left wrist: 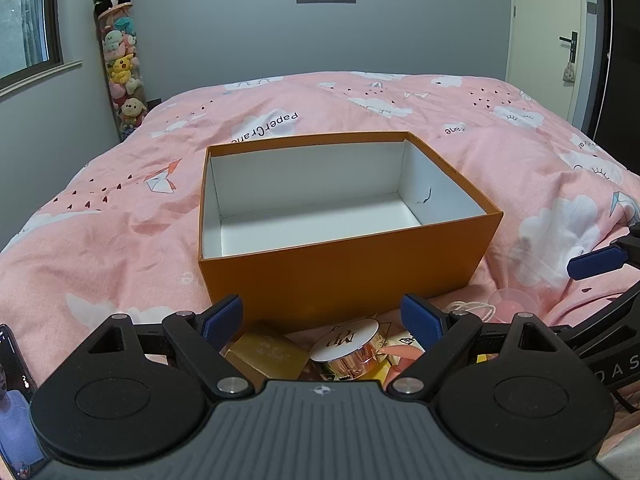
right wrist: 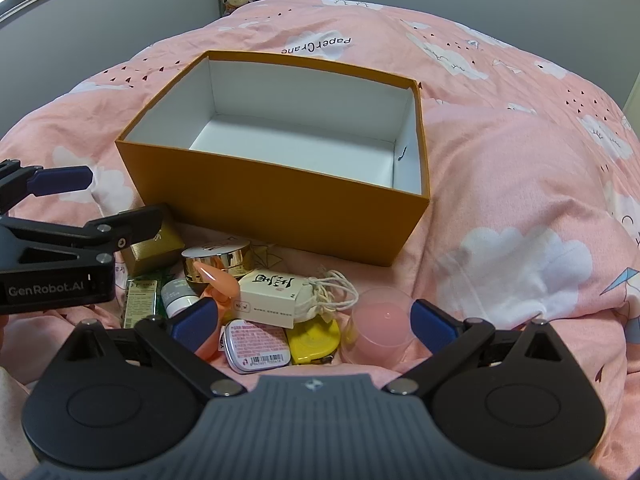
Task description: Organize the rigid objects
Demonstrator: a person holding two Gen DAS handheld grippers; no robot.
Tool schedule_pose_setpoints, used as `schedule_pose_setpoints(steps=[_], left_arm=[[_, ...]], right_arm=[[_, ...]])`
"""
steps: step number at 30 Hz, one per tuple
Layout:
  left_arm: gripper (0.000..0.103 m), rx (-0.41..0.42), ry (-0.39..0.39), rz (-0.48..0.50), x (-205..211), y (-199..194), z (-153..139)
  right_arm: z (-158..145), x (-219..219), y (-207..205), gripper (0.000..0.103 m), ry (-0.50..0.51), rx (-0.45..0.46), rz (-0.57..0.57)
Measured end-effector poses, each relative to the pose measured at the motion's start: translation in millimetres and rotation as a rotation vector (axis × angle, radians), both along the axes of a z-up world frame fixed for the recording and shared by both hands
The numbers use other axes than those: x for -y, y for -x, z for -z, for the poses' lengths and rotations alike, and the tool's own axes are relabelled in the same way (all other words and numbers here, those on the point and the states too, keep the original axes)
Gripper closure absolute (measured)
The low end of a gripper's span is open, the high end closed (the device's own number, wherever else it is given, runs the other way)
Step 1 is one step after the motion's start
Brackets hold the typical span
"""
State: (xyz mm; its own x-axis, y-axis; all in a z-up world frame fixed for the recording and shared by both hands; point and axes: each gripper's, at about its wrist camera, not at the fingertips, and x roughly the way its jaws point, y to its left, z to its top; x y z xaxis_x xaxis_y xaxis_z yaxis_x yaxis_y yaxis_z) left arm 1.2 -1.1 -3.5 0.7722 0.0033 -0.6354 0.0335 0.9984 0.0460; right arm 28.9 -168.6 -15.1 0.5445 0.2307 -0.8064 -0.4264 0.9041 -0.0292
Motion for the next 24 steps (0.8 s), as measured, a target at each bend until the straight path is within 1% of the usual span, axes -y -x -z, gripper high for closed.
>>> schedule_pose_setpoints(steps=[24], left_arm=[[0.0, -0.007, -0.001, 0.003, -3.4, 1.1, 4.9]], right_arm=[[1.4, 4.1, -1.2, 0.002, -0.004, -0.013, 0.019]])
